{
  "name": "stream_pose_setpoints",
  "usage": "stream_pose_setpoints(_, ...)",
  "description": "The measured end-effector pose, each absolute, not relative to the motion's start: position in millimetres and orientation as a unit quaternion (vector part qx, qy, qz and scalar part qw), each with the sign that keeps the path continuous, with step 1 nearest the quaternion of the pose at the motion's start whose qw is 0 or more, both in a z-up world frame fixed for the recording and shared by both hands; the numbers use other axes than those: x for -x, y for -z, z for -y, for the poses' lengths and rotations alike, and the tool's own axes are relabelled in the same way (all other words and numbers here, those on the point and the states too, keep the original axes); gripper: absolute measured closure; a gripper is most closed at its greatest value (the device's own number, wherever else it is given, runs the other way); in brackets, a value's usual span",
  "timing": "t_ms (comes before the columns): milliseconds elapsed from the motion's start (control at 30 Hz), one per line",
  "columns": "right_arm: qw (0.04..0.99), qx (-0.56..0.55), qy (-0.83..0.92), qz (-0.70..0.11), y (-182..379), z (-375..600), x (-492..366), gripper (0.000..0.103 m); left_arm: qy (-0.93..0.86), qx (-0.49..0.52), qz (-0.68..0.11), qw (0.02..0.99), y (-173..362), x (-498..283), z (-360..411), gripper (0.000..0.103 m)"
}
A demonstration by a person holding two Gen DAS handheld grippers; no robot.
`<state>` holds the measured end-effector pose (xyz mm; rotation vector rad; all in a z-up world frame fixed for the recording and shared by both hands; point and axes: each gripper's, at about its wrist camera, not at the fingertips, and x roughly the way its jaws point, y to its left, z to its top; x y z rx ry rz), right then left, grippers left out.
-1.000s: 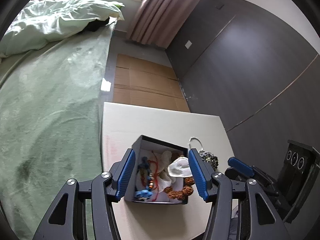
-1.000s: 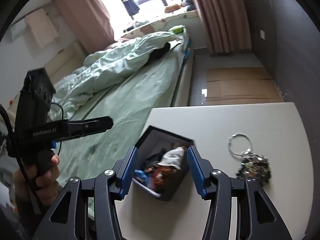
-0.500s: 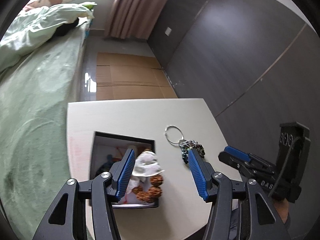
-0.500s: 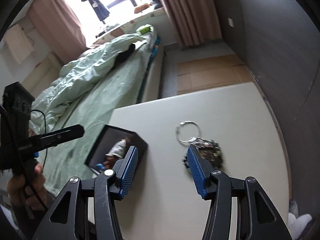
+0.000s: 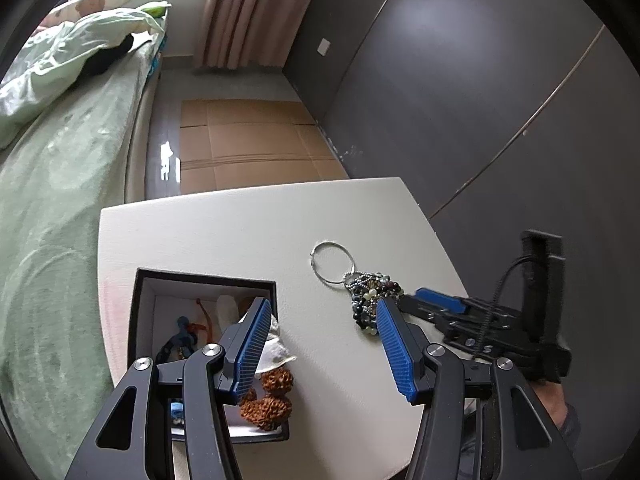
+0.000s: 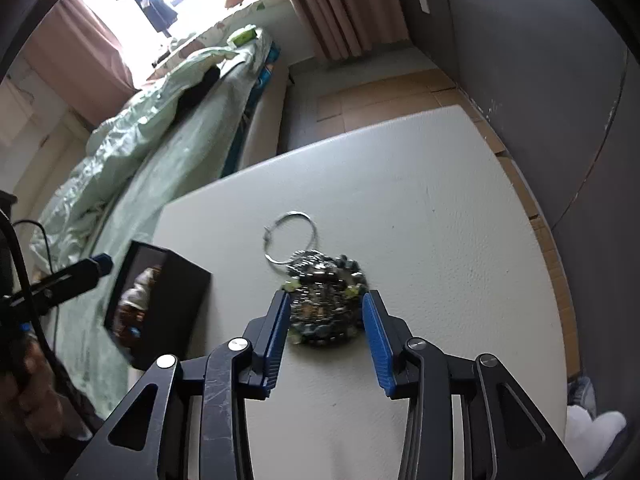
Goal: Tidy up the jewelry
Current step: 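Grasp the dark beaded bracelet in the pile with the right tool, then lift the beaded bracelet up and away from the pile with the right tool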
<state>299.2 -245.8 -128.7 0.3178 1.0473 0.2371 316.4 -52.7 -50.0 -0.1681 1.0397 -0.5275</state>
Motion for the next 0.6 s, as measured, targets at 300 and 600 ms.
stream_pose_setpoints(300,0.829,-0.143,-0.119,-0.527,152,244,-315,0.073,0.250,0.074,-0.493,0.830,54,-323,59,0.047)
stream_pose_setpoints(600,0.824,-0.178,-0.118,-0.525,150,257,-314,0.092,0.250,0.071,-0.491,0.831,52,-318,60,0.047)
